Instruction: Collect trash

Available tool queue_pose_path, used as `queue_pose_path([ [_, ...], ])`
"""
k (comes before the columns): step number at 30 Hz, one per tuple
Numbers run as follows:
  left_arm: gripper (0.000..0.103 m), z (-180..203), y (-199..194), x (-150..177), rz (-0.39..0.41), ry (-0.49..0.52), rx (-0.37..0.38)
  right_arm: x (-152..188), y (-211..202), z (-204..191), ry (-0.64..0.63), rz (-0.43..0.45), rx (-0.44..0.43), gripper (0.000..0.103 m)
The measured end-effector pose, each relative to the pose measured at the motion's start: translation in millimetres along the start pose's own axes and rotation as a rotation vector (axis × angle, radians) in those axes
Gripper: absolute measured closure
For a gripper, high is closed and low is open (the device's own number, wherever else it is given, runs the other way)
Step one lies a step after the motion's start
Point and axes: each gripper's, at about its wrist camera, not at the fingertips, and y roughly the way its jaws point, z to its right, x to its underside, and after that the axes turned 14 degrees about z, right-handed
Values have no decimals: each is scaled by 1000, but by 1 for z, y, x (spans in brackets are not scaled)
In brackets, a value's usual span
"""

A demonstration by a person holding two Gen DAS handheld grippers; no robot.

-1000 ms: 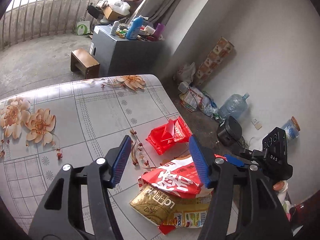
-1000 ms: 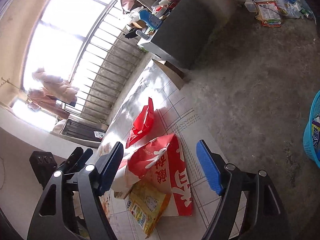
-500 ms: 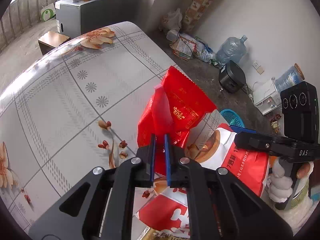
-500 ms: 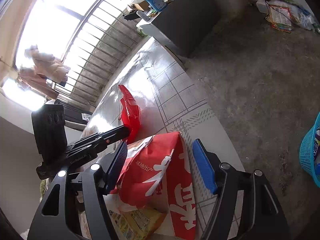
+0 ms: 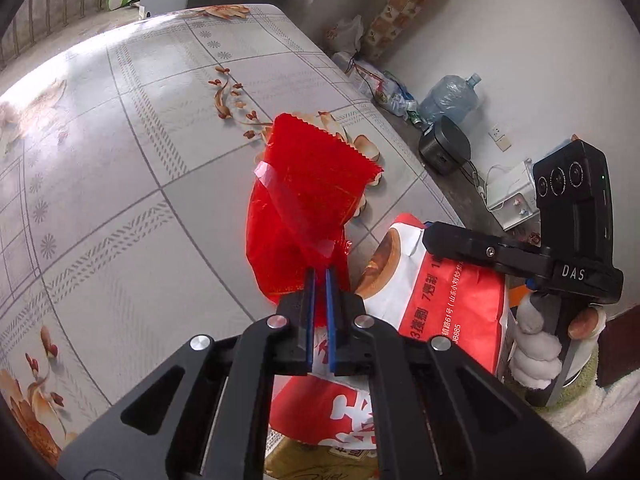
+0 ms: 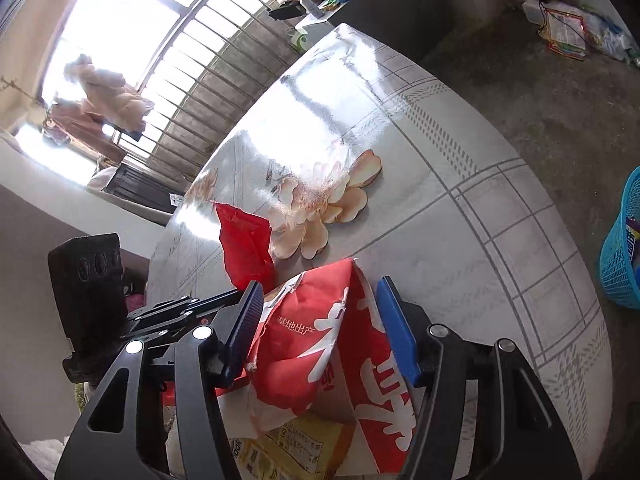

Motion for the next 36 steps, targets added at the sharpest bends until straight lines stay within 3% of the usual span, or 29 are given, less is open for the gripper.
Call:
queue_pose_path([
  [4,100,2,-30,34,52,-47,-39,27,-11,-12,-41,-30,-15,45],
  [8,98,0,-60,40,150,-61,-83,24,-22,-17,-61,-4,-20,43],
  [14,82,-2,-108,46,257,-73,-135,10,-70,-17,-44,109,-65,37],
  [17,78,2,-129,57,285,-67,-142,19,-95,-11,-51,131,-79,37],
  [19,68,3,-144,69,300,-59,-138,30,-110,-7,-69,124,-84,37],
  [22,50,9,-153,85,298,-29,-148,53,-125,-5,-94,84,-98,37],
  [25,42,21,-148,99,275,11,-162,77,-123,-7,-90,16,-117,37],
  [30,33,38,-126,109,245,81,-121,102,-102,-10,-67,-59,-116,41],
  [36,29,48,-107,112,227,192,-142,106,-88,-15,-75,-94,-82,47],
])
